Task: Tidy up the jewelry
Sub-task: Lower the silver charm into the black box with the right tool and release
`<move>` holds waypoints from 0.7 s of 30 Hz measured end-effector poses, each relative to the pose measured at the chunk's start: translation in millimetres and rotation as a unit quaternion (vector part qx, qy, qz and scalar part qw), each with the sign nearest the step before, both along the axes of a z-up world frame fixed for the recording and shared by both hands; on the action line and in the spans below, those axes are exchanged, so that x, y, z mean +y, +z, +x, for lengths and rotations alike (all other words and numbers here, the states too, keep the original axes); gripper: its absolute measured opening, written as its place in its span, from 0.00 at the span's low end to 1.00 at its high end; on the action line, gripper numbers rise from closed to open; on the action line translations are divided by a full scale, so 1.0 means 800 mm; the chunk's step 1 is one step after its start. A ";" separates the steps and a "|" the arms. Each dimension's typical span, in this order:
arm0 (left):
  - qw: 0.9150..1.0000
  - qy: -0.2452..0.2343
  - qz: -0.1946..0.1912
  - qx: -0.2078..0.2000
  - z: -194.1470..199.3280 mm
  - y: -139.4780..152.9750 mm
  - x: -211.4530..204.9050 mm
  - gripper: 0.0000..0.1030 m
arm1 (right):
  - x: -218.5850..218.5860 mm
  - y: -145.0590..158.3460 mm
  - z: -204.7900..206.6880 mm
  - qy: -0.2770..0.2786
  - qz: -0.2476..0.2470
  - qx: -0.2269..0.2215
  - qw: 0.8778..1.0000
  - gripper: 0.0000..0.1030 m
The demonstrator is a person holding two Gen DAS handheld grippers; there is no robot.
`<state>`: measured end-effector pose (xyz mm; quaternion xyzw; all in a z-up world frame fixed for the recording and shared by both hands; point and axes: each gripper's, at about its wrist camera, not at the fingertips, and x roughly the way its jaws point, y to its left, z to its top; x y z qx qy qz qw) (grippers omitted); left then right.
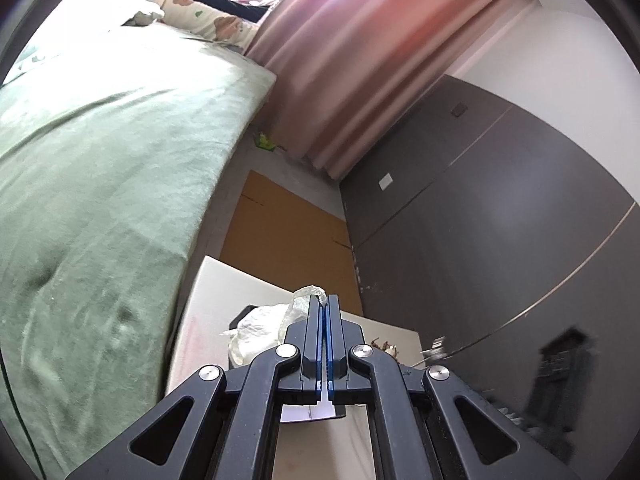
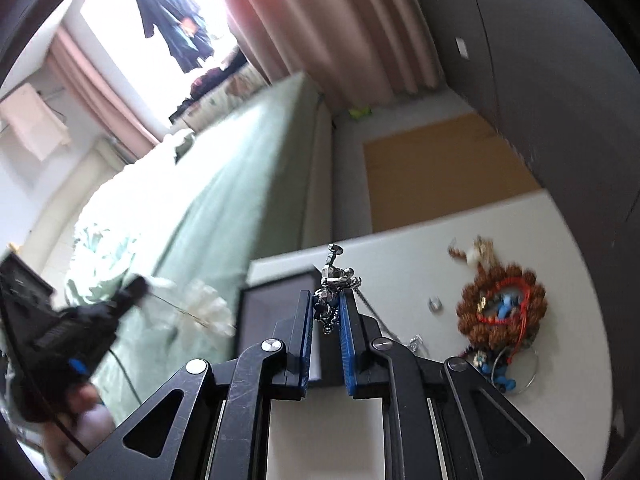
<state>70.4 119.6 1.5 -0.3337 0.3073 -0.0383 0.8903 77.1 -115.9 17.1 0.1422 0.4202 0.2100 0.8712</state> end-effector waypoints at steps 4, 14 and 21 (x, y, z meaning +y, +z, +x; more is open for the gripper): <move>1.000 0.006 -0.008 -0.002 0.000 -0.001 0.008 0.00 | 0.015 0.069 -0.004 0.005 -0.005 -0.048 0.999 0.14; 0.999 0.010 -0.032 -0.010 -0.005 0.002 0.015 0.00 | 0.082 0.180 0.006 0.027 -0.029 -0.123 0.992 0.14; 0.999 0.013 -0.033 -0.011 -0.005 0.002 0.018 0.00 | 0.108 0.150 0.013 0.044 -0.024 -0.108 0.993 0.14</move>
